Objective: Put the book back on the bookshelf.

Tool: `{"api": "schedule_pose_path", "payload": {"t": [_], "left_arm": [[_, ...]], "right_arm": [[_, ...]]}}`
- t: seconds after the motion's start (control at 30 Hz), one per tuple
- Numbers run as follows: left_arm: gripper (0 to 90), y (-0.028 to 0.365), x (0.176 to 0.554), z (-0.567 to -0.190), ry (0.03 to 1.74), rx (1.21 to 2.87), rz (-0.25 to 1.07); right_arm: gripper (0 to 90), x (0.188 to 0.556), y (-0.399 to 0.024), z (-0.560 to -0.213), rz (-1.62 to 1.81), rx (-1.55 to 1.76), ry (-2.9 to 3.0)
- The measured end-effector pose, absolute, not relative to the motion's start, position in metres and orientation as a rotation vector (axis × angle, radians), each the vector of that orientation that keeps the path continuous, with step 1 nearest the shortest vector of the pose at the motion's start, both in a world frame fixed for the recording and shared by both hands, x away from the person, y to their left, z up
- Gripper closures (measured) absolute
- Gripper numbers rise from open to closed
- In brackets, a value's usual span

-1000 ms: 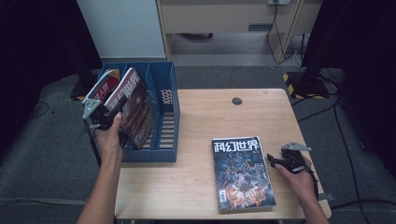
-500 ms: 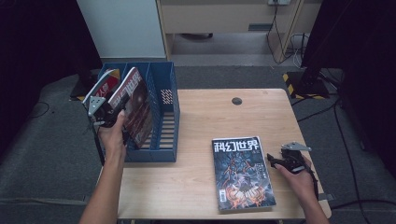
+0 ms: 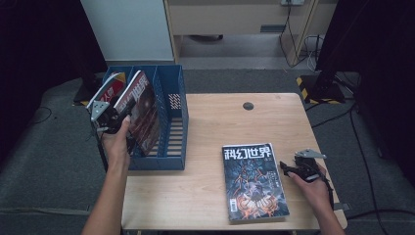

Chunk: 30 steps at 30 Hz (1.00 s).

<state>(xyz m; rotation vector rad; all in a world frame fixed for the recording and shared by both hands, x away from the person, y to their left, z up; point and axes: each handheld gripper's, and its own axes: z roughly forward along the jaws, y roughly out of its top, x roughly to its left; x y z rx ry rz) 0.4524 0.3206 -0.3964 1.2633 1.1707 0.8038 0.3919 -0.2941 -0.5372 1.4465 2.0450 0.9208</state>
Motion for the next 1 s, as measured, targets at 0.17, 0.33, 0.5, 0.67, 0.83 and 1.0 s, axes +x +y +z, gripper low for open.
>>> {"api": "schedule_pose_path", "payload": {"t": [0.17,0.33,0.5,0.67,0.83,1.0], "left_arm": [[67.2,0.321,0.447,-0.396,1.175,1.283,0.804],[61.8,0.318,0.437,-0.4,1.164,1.304,0.796],[57.9,0.317,0.422,-0.409,1.165,1.31,0.8],[54.8,0.322,0.41,-0.416,1.186,1.308,0.804],[51.5,0.325,0.393,-0.42,1.197,1.35,0.837],[48.0,0.325,0.382,-0.425,1.237,1.403,0.848]], "right_arm": [[31.1,0.392,-0.294,-0.537,0.92,1.444,2.046],[30.6,0.392,-0.294,-0.537,0.921,1.449,2.043],[30.0,0.392,-0.293,-0.537,0.922,1.45,2.044],[28.4,0.392,-0.293,-0.537,0.919,1.445,2.047],[27.1,0.393,-0.292,-0.537,0.919,1.452,2.045],[25.4,0.393,-0.291,-0.537,0.915,1.448,2.052]]}}
